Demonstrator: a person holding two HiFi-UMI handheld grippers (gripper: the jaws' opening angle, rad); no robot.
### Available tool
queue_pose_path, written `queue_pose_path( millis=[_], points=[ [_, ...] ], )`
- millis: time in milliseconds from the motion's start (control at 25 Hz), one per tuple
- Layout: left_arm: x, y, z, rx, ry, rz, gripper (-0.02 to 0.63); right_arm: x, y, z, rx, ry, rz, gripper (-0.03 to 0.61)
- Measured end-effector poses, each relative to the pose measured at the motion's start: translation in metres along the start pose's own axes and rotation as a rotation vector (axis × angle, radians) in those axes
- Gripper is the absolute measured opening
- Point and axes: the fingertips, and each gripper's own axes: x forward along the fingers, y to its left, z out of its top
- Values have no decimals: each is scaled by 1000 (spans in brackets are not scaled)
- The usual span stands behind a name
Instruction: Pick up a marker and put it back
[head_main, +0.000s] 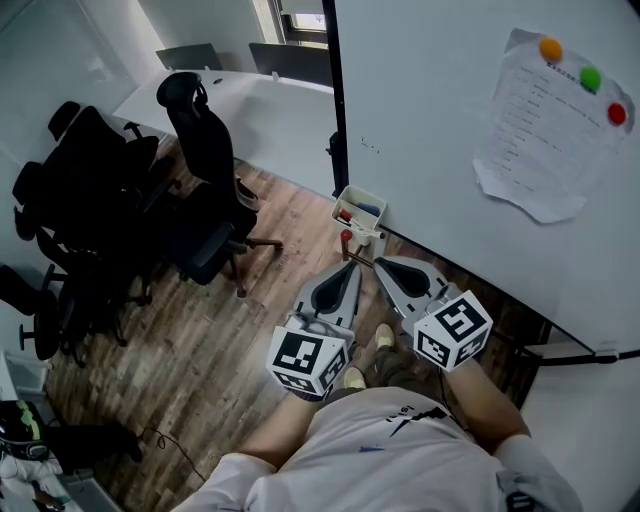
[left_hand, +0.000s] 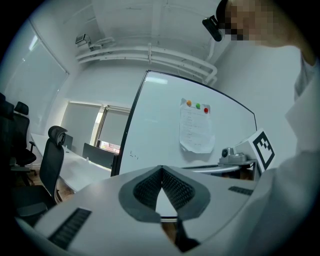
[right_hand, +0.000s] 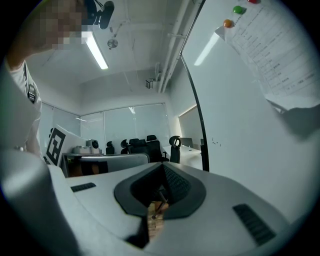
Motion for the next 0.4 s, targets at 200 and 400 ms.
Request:
queue_pose_path(
  millis=[200, 400],
  points=[
    [-7, -1, -2, -2, -4, 1, 11, -4, 5, -3, -5, 1, -8, 14],
    [-11, -1, -4, -1, -8, -2, 11, -6, 7, -5, -12, -2, -20, 12]
  ],
)
